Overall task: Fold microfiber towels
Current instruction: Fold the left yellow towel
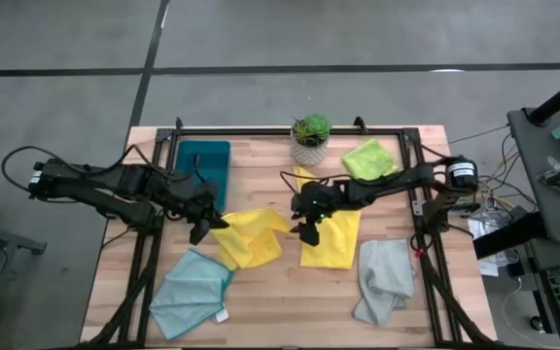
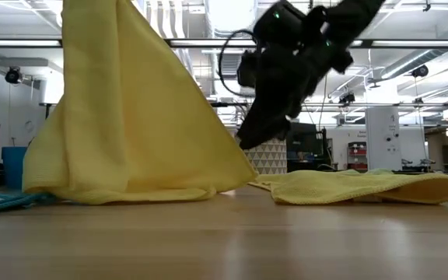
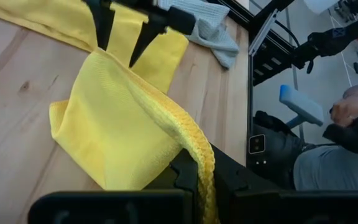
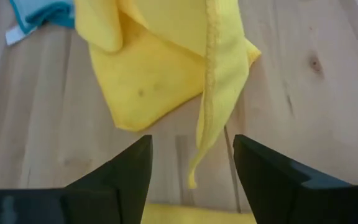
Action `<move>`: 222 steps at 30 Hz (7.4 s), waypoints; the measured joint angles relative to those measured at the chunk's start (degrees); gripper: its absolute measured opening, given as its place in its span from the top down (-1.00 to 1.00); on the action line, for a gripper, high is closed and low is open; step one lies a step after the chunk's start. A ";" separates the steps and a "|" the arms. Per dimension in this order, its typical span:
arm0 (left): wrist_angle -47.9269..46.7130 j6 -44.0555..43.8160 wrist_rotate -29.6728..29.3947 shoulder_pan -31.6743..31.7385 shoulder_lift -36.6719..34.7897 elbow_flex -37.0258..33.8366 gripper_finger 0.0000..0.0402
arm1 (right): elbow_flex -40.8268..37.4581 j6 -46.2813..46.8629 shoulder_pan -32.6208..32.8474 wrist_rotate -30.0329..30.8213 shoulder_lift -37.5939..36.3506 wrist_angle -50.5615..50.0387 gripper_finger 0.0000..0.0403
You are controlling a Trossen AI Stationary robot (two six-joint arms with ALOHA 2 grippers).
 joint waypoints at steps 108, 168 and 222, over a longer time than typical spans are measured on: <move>5.01 -6.24 5.90 -26.37 38.46 6.20 1.00 | 5.24 14.38 31.06 0.65 -7.66 -30.17 0.96; -9.01 4.89 -12.60 -9.16 33.87 -8.21 0.57 | 4.32 -3.06 1.81 7.85 -7.07 -38.76 0.69; -17.14 7.33 -10.84 -8.04 29.24 -4.68 -0.27 | -19.27 2.44 -1.95 23.07 -15.61 -25.35 0.96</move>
